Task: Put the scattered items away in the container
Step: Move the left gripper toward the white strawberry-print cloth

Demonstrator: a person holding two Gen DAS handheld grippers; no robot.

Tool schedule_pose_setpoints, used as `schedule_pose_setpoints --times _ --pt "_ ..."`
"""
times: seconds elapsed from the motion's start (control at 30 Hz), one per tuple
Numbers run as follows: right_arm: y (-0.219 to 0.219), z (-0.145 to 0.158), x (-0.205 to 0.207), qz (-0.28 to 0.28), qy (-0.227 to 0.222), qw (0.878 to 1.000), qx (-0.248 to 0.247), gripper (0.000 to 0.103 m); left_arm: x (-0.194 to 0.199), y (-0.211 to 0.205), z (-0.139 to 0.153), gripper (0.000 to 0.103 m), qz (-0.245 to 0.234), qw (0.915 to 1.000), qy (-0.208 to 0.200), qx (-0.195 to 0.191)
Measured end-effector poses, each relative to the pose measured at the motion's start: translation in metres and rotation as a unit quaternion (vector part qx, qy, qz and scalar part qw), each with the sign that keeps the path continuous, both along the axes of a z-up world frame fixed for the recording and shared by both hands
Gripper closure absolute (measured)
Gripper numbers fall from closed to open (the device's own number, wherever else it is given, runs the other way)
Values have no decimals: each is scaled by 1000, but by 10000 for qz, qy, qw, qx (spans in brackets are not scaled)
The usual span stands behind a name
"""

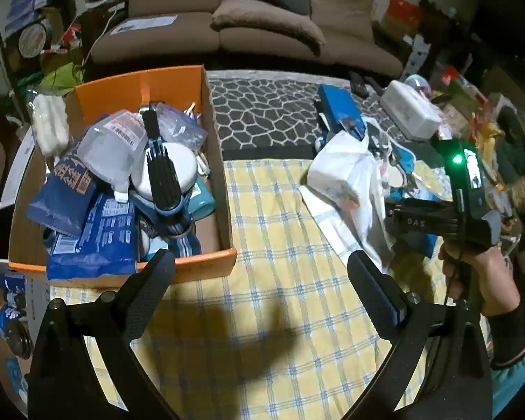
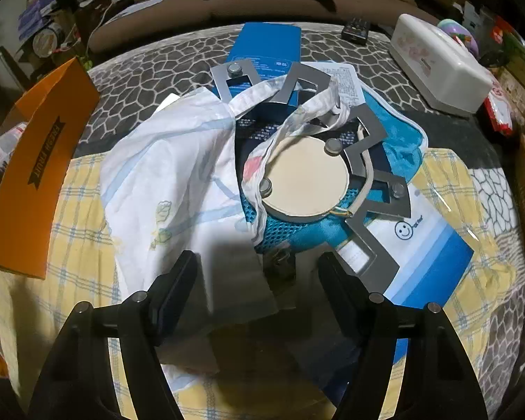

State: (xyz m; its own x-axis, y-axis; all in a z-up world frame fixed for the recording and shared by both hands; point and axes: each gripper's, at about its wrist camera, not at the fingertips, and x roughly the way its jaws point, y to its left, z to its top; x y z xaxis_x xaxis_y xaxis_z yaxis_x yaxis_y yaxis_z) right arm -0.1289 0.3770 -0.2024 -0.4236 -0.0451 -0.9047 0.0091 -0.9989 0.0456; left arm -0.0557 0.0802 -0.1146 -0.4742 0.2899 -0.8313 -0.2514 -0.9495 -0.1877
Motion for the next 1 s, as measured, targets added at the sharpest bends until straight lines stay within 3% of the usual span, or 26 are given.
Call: schedule_pose_setpoints --times 0.33,0.43,0.47,0.5,0.53,0.63,0.93,1.0 --pt "-4 -2 2 25 6 9999 146 35 -1 -3 0 4 22 10000 9 -33" --pt "-7 0 3 78 82 9993 359 49 -2 -3 1 4 30 10000 -3 -37" --pt "-8 1 3 117 101 9993 348 61 -2 -3 1 4 31 10000 -5 -39" --pt "-10 1 2 149 87 9993 330 66 -2 -3 1 4 34 10000 -6 -40" --pt "-11 1 3 184 79 9993 323 66 -2 -4 1 4 38 10000 -5 -36" --pt "-14 1 3 255 62 9995 193 80 -3 -5 1 4 48 10000 -20 -29" --pt "-5 8 0 237 249 9991 240 83 -3 -6 3 4 73 10000 -31 -29" --pt "-6 9 1 326 373 9975 499 72 -4 -7 2 4 80 10000 -37 -18"
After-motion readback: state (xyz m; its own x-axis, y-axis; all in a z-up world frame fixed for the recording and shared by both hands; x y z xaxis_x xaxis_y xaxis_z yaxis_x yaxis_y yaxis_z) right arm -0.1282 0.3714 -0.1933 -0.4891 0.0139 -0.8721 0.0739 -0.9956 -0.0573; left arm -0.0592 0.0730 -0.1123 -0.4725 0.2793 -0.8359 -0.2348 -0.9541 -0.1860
